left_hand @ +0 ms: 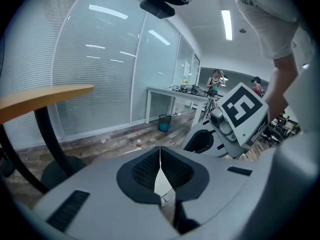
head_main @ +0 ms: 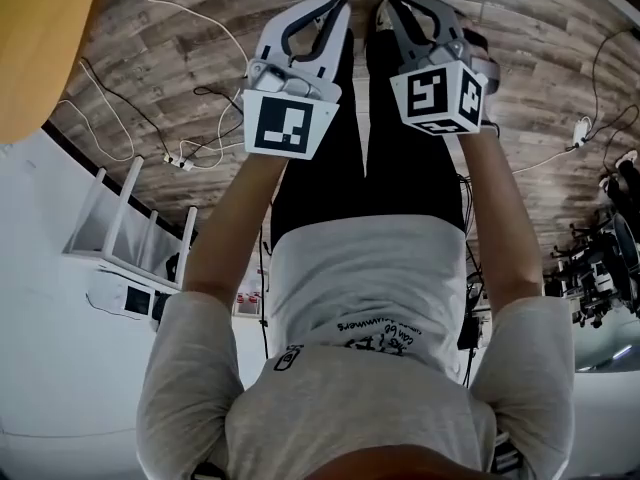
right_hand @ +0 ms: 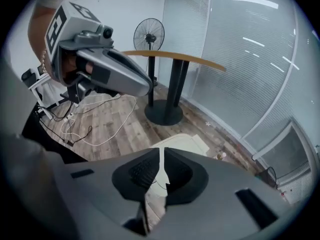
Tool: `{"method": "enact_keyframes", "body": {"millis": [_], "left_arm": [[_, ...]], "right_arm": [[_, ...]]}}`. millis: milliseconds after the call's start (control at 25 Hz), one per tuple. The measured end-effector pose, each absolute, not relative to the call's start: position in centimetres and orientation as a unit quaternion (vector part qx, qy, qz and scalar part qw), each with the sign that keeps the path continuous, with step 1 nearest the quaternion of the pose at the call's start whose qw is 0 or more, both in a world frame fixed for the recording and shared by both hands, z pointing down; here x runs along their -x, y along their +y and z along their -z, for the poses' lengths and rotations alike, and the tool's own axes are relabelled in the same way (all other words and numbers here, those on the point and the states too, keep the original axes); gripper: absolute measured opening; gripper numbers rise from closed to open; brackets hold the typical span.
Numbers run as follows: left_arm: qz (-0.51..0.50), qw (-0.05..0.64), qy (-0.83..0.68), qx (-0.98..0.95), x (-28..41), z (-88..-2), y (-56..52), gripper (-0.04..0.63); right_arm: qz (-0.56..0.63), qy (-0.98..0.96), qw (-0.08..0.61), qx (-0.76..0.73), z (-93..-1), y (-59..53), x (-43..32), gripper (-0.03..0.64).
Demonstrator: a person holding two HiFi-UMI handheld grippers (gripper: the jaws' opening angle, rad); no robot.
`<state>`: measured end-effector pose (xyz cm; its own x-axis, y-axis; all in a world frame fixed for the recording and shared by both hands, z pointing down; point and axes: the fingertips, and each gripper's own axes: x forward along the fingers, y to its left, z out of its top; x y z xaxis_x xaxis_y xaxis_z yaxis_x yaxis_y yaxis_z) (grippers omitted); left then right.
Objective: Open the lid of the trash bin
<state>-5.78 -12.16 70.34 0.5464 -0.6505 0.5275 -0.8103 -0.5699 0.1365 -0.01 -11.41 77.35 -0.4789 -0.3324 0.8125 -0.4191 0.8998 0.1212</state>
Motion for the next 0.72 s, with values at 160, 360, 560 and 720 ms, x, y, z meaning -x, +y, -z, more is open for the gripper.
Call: {"method": "enact_keyframes", "body": {"millis": [160, 360, 560, 720], "left_arm": [[-0.232, 0.185, -0.419, -0.858, 5.3, -73.9, -11.0, 0.023], [-0.247, 0.186, -0.405, -0.861, 4.7, -78.7, -9.9, 0.021], [-0.258, 0.202, -0.402, -0.855, 4.1, -82.9, -9.5, 0.023], [-0.282, 0.211, -0.396, -0.848, 4.1, -85.8, -8.7, 0.023]], "right_arm": [[-0.037, -0.849, 0.489, -0.197, -81.7, -10.2, 0.0, 0.035], [-0.024, -0.838, 0.516, -0.175, -86.3, -9.2, 0.3, 0.035], [-0.016, -0.826, 0.542, -0.156, -90.7, -8.1, -0.1, 0.038], [-0.018, -0.817, 0.557, -0.148, -93.3, -7.4, -0.2, 0.046]]}}
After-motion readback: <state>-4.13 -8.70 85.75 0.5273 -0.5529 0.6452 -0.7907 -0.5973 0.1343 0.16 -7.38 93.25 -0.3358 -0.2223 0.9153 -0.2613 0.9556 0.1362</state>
